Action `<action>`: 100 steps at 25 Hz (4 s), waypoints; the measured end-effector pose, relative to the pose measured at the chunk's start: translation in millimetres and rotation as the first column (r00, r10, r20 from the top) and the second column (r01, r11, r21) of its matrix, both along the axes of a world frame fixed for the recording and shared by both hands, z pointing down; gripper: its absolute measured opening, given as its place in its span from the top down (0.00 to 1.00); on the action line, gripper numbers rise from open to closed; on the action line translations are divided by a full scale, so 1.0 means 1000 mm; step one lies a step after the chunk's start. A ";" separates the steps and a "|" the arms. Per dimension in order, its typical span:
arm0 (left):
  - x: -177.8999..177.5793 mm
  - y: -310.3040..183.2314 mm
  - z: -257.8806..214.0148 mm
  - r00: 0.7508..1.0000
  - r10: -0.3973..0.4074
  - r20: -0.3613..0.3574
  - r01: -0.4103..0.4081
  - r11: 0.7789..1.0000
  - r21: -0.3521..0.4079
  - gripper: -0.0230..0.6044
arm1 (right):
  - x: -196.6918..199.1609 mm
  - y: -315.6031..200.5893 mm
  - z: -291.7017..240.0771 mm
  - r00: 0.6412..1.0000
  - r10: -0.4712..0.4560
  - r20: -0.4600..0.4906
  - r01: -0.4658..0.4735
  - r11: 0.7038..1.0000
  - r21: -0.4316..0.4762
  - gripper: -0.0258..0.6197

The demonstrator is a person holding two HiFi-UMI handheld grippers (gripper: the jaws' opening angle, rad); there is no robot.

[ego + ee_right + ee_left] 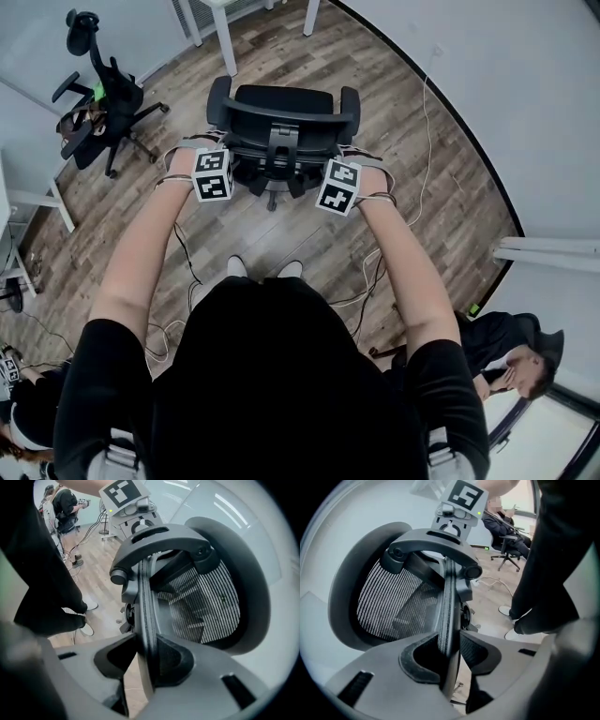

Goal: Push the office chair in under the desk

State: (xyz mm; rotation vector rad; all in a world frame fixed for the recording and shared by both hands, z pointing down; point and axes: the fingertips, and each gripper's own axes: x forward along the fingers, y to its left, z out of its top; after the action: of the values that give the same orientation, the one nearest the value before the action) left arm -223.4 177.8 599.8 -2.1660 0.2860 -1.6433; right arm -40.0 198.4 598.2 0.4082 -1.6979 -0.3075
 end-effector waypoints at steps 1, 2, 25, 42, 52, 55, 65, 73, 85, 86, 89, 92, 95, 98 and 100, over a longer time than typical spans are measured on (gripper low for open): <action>0.000 -0.007 -0.002 1.000 -0.005 -0.001 0.005 1.000 -0.006 0.77 | 0.000 -0.007 -0.002 1.000 -0.002 -0.002 0.002 1.000 0.000 0.78; 0.000 -0.012 -0.004 1.000 -0.009 -0.003 0.009 1.000 -0.010 0.77 | 0.000 -0.013 -0.004 1.000 -0.004 -0.002 0.004 1.000 0.002 0.78; 0.015 -0.129 0.001 0.999 0.037 -0.024 -0.037 0.999 -0.008 0.77 | 0.017 -0.124 0.003 0.999 0.054 -0.006 -0.054 0.996 0.066 0.76; 0.047 -0.221 -0.004 0.996 0.072 -0.042 -0.072 0.997 0.014 0.78 | 0.048 -0.219 -0.002 0.996 0.094 0.000 -0.094 0.991 0.097 0.76; 0.060 -0.287 -0.002 0.999 0.026 -0.033 -0.025 1.000 0.016 0.77 | 0.060 -0.287 -0.003 0.999 0.052 0.004 -0.052 0.993 0.107 0.76; 0.070 -0.310 -0.003 1.000 0.010 -0.029 -0.010 1.000 0.018 0.77 | 0.072 -0.311 -0.003 1.000 0.025 0.006 -0.026 0.994 0.109 0.76; 0.097 -0.377 -0.002 0.999 -0.046 -0.023 0.047 0.999 0.022 0.77 | 0.099 -0.385 -0.002 0.999 -0.048 0.015 0.045 0.992 0.120 0.76; 0.126 -0.420 -0.002 0.993 -0.113 -0.016 0.113 0.993 0.020 0.77 | 0.129 -0.440 -0.002 0.993 -0.114 0.022 0.110 0.984 0.142 0.76; 0.148 -0.477 -0.003 0.981 -0.191 -0.025 0.191 0.981 0.019 0.76 | 0.150 -0.507 -0.005 0.984 -0.175 0.025 0.171 0.976 0.135 0.76; 0.149 -0.483 -0.002 0.981 -0.192 -0.026 0.193 0.981 0.020 0.76 | 0.152 -0.513 -0.004 0.984 -0.179 0.025 0.174 0.975 0.135 0.76; 0.148 -0.499 -0.003 0.981 -0.193 -0.033 0.194 0.981 0.026 0.76 | 0.150 -0.530 -0.003 0.982 -0.188 0.021 0.183 0.972 0.144 0.76; 0.148 -0.516 -0.002 0.979 -0.201 -0.037 0.202 0.979 0.018 0.76 | 0.150 -0.551 -0.004 0.980 -0.198 0.017 0.193 0.970 0.145 0.76; 0.153 -0.533 -0.002 0.977 -0.212 -0.029 0.213 0.977 0.015 0.76 | 0.155 -0.568 -0.004 0.978 -0.208 0.017 0.204 0.970 0.133 0.76; 0.161 -0.548 -0.004 0.975 -0.220 -0.032 0.220 0.976 0.002 0.76 | 0.163 -0.586 -0.005 0.975 -0.220 0.017 0.216 0.968 0.123 0.76; 0.171 -0.562 -0.006 0.974 -0.223 -0.030 0.223 0.975 -0.004 0.77 | 0.172 -0.602 -0.007 0.974 -0.227 0.016 0.224 0.968 0.118 0.76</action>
State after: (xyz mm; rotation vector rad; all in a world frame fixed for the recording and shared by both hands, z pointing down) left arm -52.8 -384.2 593.4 -2.2285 0.5567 -1.7276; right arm 132.3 -404.0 590.8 0.3050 -1.7637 -0.5705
